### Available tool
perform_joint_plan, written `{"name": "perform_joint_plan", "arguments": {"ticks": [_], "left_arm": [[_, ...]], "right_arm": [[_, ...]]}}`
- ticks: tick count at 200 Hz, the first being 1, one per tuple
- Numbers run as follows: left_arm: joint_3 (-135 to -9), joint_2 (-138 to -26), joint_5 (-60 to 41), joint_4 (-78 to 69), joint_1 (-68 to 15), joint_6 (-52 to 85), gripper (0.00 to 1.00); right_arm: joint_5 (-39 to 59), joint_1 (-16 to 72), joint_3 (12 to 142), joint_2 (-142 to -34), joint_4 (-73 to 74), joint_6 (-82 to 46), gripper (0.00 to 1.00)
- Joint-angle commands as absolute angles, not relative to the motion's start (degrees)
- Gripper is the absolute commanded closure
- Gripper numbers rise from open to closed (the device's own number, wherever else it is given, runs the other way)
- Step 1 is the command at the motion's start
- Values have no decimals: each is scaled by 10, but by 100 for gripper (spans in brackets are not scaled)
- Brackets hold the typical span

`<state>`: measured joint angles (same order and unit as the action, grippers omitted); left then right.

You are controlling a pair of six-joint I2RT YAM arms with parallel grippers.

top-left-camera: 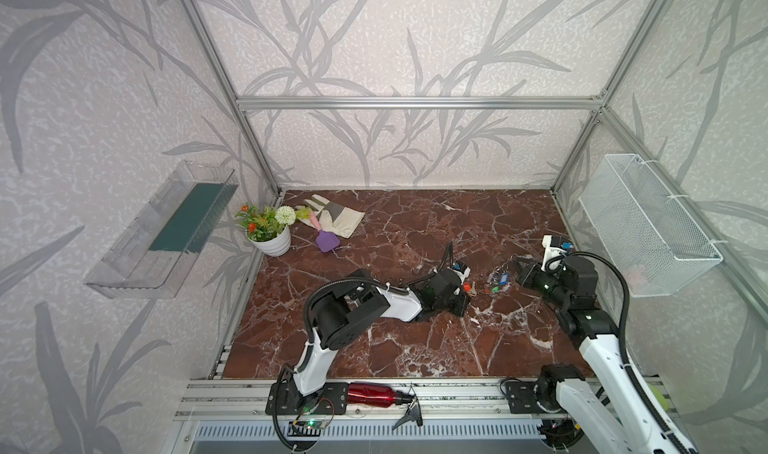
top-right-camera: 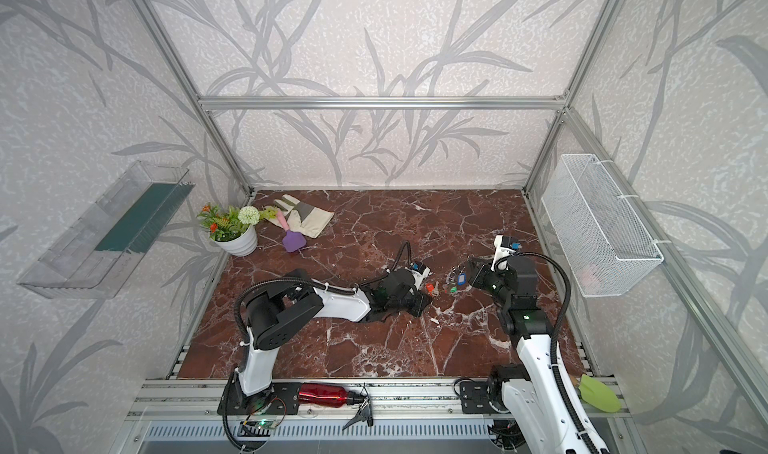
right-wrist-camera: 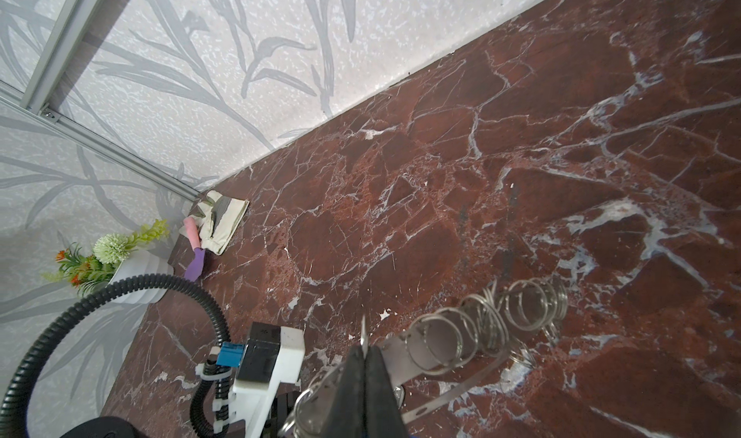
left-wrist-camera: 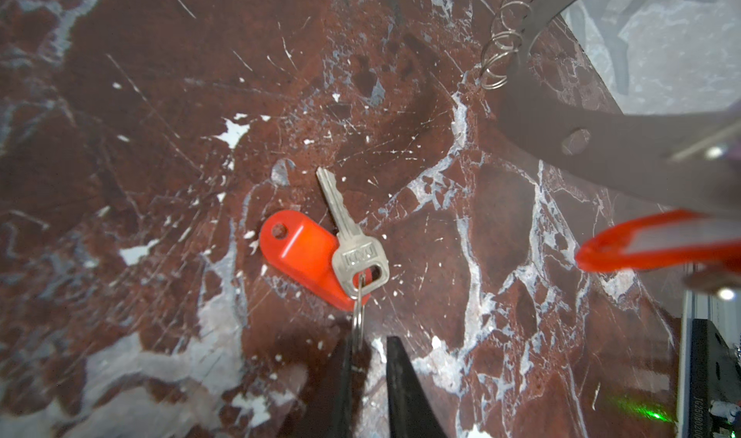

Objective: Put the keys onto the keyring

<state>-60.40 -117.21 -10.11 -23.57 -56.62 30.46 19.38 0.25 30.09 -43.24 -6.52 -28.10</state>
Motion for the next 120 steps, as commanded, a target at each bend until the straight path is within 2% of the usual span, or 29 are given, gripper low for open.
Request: {"name": "perform_joint_plan", "arguments": {"ticks": [1,43,62,91,120], "left_arm": [[-616,-1185,-91,-218,-567,316,83],[-615,-1174,-83,-201,-566,320,93],[-617,-1164,-93,-178,-563,317,100],[-625,-1140,-118,-112,-555,305,100],[-659,-1114,-156,21,-541,261,100]], "right_arm": [[208,0,302,-431,-34,-283,100],[212,0,300,-432,-32,-281,100],[217,0,297,-434,-26,-282,100],[219,0,292,-429,-24,-282,100],[223,-1,288,-422,-21,-280,100]]}}
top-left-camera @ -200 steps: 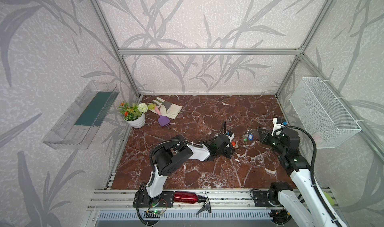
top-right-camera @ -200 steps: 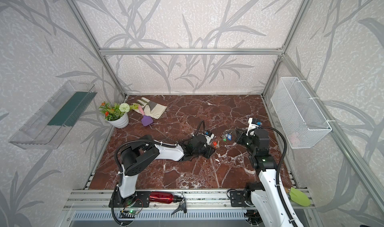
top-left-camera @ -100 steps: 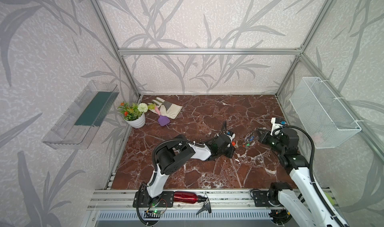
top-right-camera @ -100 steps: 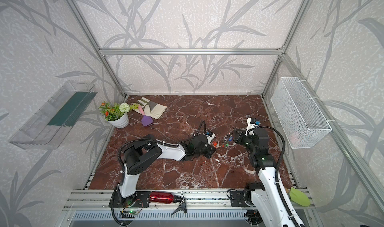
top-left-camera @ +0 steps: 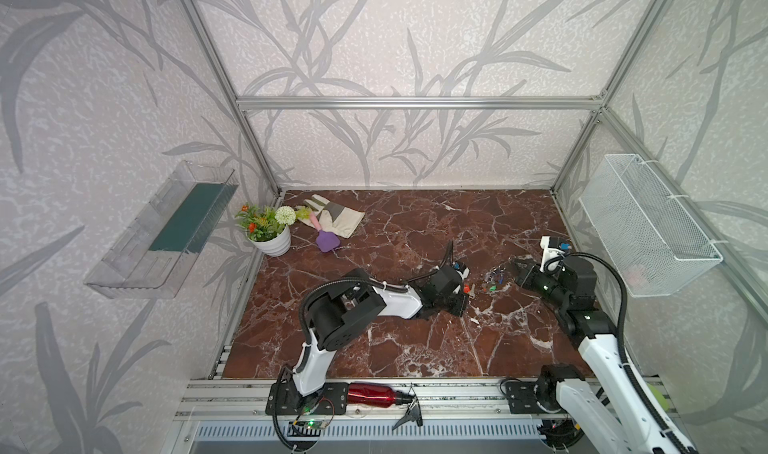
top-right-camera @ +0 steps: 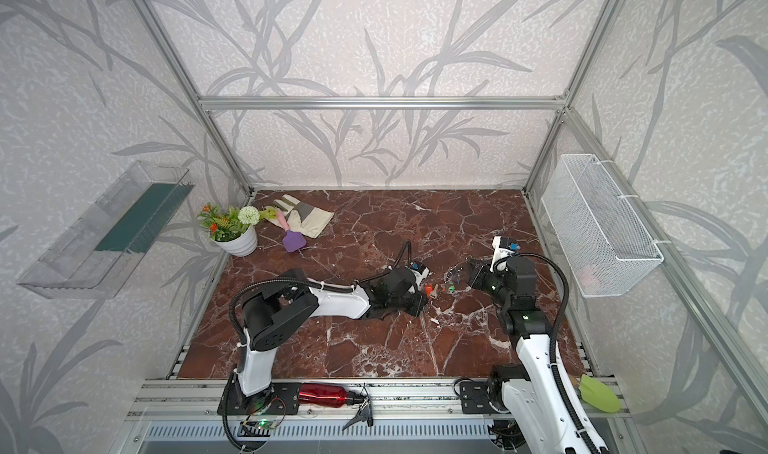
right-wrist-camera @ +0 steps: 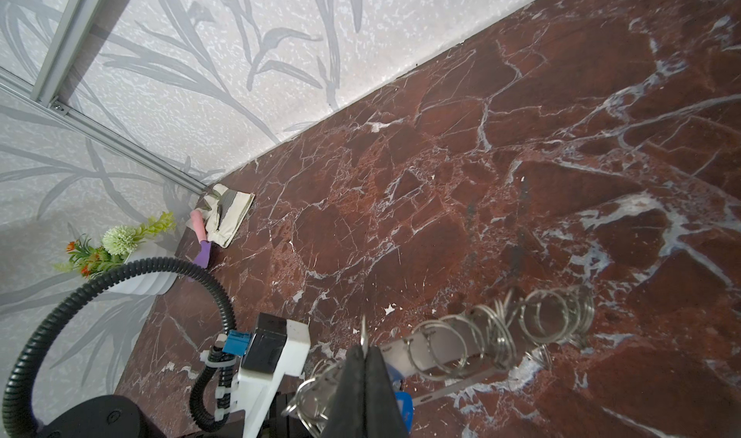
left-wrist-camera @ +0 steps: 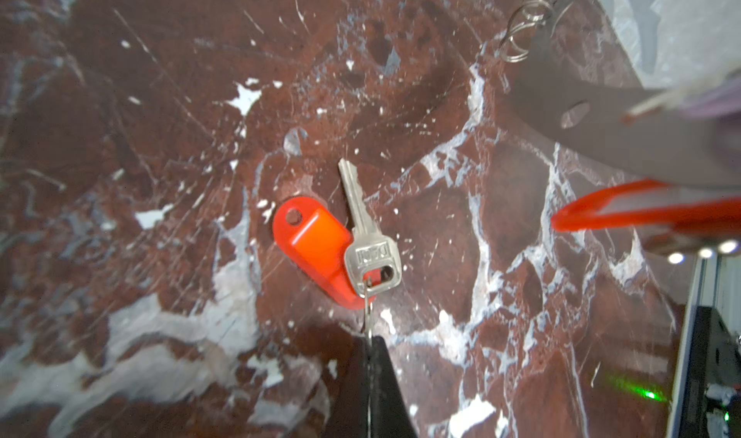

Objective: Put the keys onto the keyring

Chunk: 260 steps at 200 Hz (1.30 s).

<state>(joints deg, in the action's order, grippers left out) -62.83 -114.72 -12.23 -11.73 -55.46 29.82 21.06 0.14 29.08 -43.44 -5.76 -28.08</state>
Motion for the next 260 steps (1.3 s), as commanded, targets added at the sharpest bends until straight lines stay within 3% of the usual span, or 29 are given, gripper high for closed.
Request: {"name": "perform_joint_plan", "arguments": {"ticks": [1,65,126,213,260], "left_arm": [[-660,-1113,-158,25,-541,259,100],[-792,-1133,-228,329,-507,132,100],[-896,-1200,-257,455,-497,84,100],[-914,-1213,-256,481,-490,73,100],[-902,-1200,-266,454,-486,91,87]], "right_arm": [[224,-1,288,-422,-20,-280,100],[237,-1,276,-419,-3,-281,100],[245,0,274,-421,3,-280,100],[257,0,274,-439,17,-283,100],[265,0,275,-446,23,-287,100]]}}
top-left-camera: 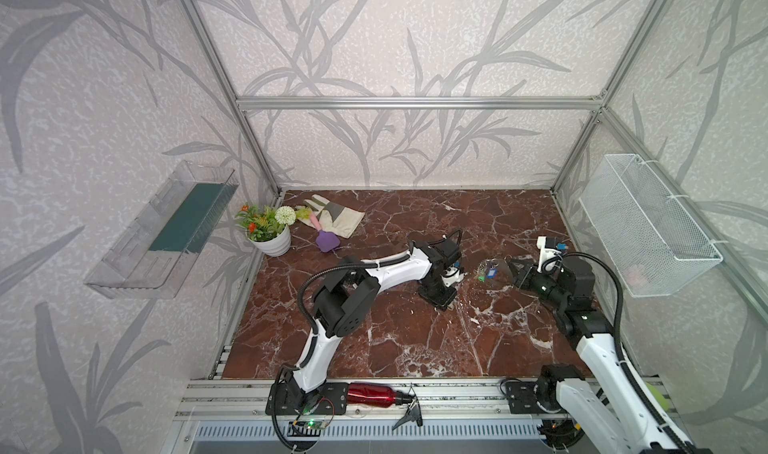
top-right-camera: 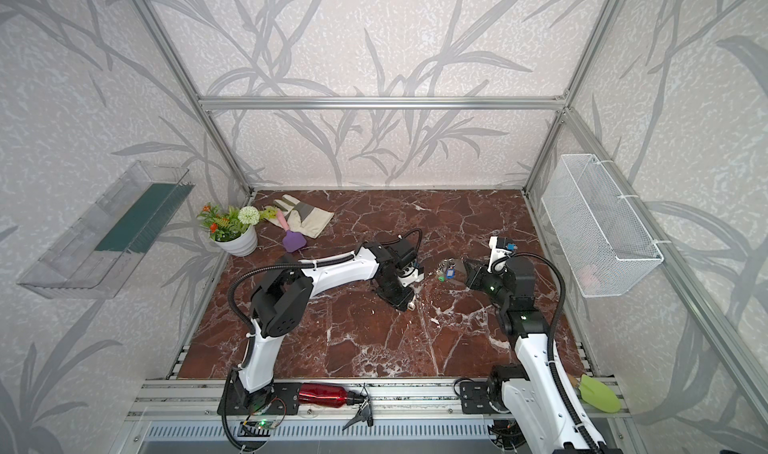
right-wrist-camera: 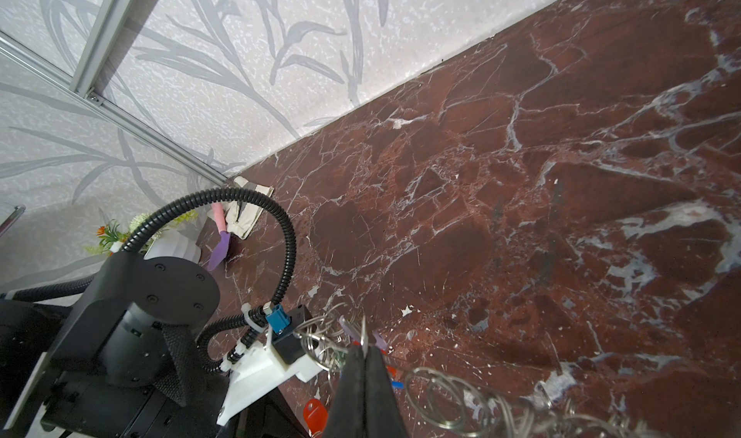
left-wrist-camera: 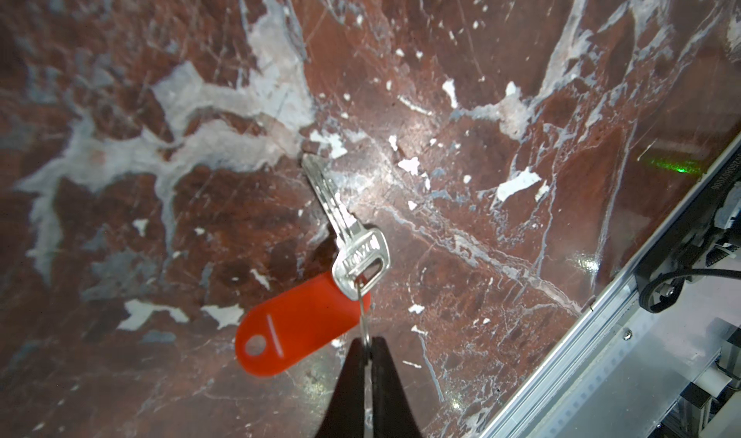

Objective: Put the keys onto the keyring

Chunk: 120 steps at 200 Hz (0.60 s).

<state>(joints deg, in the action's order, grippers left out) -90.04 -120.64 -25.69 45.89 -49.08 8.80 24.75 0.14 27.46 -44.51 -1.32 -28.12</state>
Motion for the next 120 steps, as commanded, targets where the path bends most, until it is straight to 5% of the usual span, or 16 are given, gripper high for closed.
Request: {"name": "perform_joint_plan", "arguments": {"ticks": [1,54,120], "left_arm": [[-902,-1199,-266,453,-486,92,87],[-793,-1116,-291,316,-463,175,79],[-485,-987,-298,-136,-462,364,63]], "right_arm": [[265,0,275,-446,23,-287,100],[275,0,277,-451,26,-289,100],[292,2,279,-455,28,-303,100]]}}
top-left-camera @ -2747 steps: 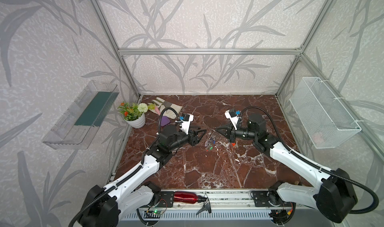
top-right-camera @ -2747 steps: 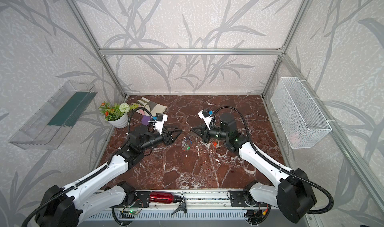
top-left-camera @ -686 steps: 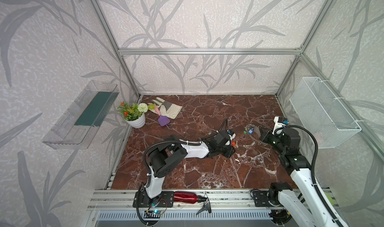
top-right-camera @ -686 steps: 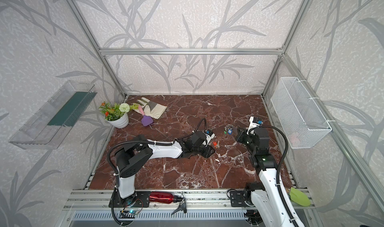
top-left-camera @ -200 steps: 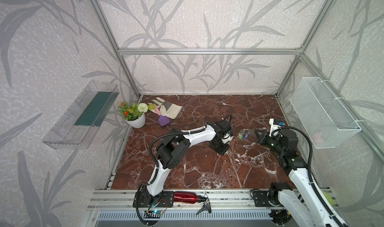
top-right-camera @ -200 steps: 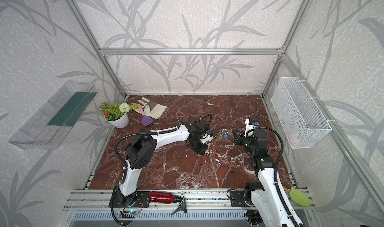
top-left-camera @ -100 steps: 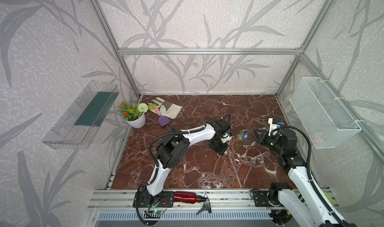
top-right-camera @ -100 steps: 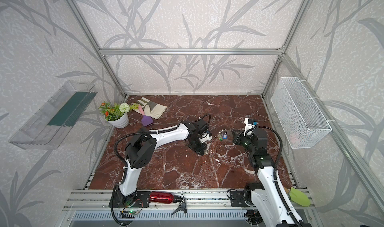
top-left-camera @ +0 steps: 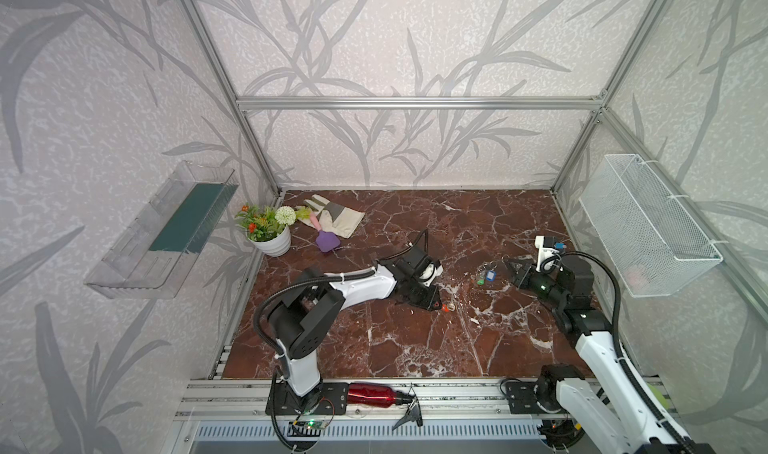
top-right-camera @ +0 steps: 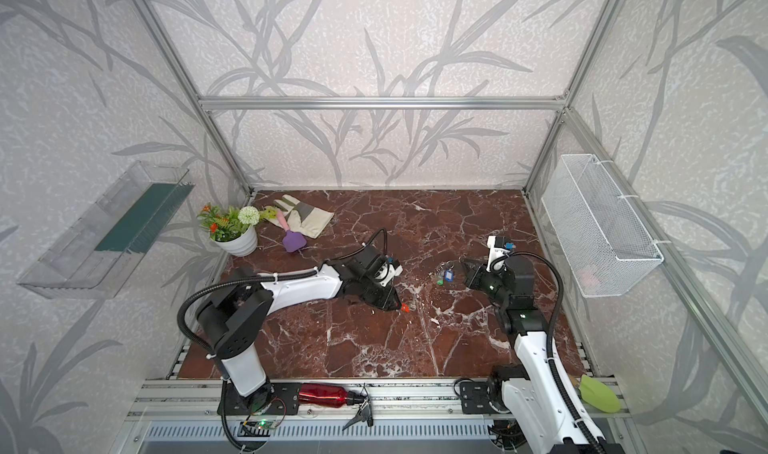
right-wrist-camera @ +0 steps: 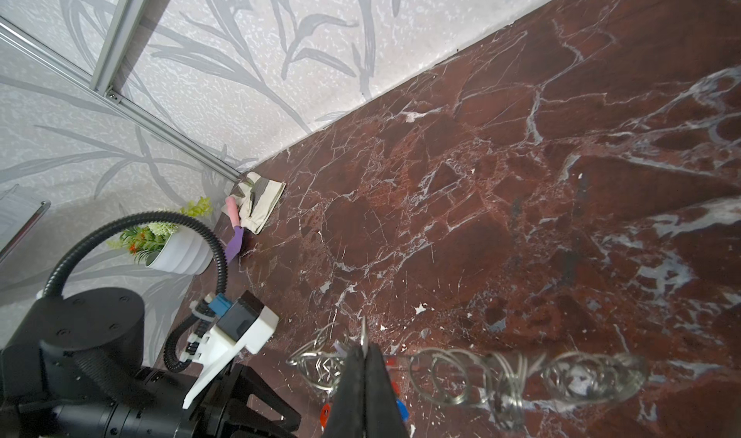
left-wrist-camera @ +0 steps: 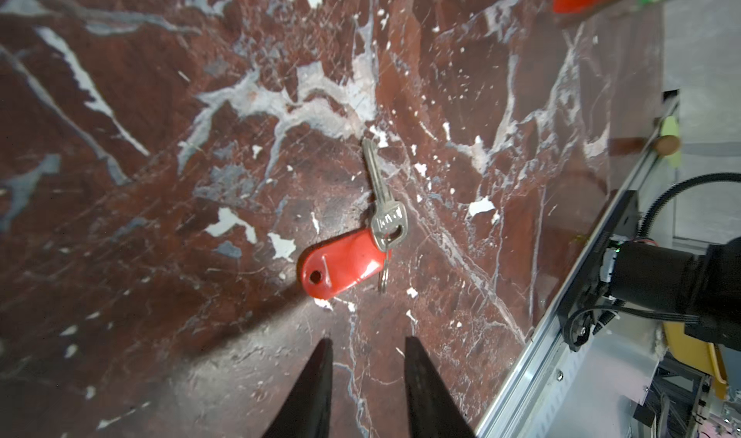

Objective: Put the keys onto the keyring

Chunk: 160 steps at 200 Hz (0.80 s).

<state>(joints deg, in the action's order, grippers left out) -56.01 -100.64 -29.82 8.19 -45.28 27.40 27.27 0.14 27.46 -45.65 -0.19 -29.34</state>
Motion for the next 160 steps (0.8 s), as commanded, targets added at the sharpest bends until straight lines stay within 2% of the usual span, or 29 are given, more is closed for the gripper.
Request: {"name": "perform_joint_plan", "arguments": {"ticks": [1,29,60,160], "left_arm": [[-482,-986,-297,-140,-463,365,63],[-419,-989,-253,-244,-481,381,60],[-387,-1005,-232,-314,-493,395,61],[-384,-1031,-154,-294,-532,412,75]], "right_arm": [[292,2,279,-455,27,-303,100],[295,4,285,-442,-1,-297,100],[295,4,288,-429,-29,-292,100],[310,5,289,-422,-36,-299,100]]}}
